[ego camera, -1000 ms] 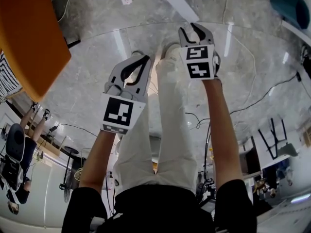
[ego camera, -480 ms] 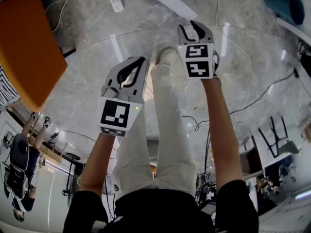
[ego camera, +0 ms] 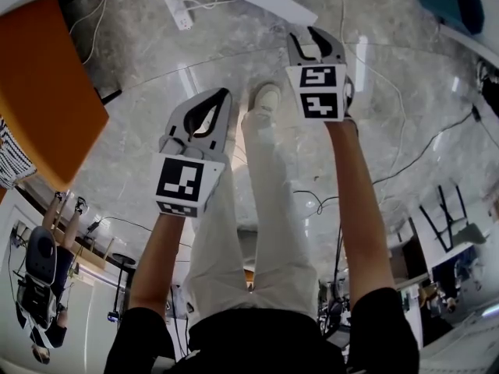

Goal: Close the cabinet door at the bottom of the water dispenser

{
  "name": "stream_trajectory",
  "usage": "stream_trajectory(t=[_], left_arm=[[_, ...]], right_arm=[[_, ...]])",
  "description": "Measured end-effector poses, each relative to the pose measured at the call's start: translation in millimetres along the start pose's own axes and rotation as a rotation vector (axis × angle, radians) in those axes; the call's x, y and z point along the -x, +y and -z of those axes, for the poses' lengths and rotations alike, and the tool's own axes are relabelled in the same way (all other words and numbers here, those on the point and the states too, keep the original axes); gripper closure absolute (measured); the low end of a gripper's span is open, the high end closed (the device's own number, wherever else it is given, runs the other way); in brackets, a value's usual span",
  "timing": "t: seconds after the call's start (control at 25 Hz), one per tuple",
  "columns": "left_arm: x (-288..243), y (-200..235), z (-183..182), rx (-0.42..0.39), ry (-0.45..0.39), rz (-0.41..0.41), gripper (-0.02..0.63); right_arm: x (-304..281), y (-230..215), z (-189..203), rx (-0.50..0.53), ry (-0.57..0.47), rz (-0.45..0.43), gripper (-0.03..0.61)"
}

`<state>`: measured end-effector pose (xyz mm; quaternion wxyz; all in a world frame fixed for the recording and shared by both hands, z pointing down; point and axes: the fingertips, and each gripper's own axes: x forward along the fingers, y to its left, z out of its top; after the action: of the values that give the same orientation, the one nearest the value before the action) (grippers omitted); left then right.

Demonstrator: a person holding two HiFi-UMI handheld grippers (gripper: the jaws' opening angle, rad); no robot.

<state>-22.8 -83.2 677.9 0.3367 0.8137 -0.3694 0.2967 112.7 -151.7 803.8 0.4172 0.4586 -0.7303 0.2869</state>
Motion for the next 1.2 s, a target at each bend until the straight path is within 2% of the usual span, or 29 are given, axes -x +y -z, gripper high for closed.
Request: stream_trajectory(t=[1.2], left_arm=[[-39, -11, -19, -0.076, 0.021, 0.037, 0.603]], right_arm=[[-22, -66, -51, -0.089, -0.081, 0.082, 0.408]])
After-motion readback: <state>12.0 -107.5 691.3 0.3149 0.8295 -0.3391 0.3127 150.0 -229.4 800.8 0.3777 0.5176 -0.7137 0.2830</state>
